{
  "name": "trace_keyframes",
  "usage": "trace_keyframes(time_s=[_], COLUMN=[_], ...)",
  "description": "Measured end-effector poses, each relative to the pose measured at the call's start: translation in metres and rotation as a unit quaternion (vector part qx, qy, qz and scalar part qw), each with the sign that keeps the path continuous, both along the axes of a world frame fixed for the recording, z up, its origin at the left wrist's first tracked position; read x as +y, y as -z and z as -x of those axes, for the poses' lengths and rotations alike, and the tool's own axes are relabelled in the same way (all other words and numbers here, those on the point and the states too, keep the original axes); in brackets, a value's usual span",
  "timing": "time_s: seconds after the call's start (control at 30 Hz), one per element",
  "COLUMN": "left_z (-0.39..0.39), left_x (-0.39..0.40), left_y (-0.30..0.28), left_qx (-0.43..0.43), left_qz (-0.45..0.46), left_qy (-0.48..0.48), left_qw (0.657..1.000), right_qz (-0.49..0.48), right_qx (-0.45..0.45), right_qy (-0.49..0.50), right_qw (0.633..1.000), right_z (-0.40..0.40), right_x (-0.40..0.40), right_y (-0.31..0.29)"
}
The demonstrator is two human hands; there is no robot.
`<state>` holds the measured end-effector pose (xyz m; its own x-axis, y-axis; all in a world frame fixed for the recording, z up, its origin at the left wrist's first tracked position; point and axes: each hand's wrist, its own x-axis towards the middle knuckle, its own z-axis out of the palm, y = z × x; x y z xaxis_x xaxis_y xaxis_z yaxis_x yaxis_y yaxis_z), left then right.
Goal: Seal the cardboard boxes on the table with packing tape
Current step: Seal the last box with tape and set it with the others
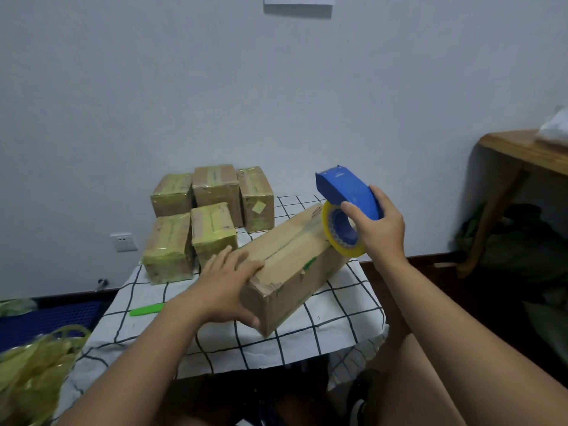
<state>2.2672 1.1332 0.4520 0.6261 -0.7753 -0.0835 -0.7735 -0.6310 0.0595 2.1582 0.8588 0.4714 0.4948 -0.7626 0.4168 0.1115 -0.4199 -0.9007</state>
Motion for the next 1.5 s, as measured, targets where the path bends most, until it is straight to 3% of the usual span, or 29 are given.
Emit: trace_keyframes(time_s=[0.23, 0.43, 0.53, 0.83, 1.0, 1.23, 1.5], left_z=[-0.026, -0.005, 0.007, 0.026, 0.040, 0.053, 0.038], left_x=[-0.002, 0.001, -0.003, -0.067, -0.103, -0.088, -0.071], left_y=[0.018, 0.033, 0.035, 0.006, 0.018, 0.027, 0.027], left_qx=[-0.036, -0.195, -0.225, -0.170, -0.136, -0.161, -0.145], left_qz=[0.015, 0.086, 0.109, 0.124, 0.111, 0.071, 0.092], left_qy=[0.060, 0.092, 0.084, -0.048, -0.114, -0.062, 0.044], left_qw=[0.997, 0.973, 0.965, 0.976, 0.978, 0.982, 0.984], right_qz=[-0.011, -0.013, -0.016, -0.013, -0.016, -0.006, -0.044], right_qx=[-0.011, -0.031, -0.048, -0.066, -0.060, -0.052, -0.073], right_qy=[-0.010, -0.006, -0.010, -0.024, -0.052, -0.116, -0.142], right_qw=[1.000, 0.999, 0.999, 0.997, 0.997, 0.992, 0.986], right_z=[-0.001, 0.004, 0.008, 0.009, 0.004, 0.014, 0.022], right_x=[0.004, 0.003, 0.004, -0.002, -0.005, -0.004, 0.003], right_y=[-0.001, -0.014, -0.023, -0.034, -0.033, -0.027, -0.022])
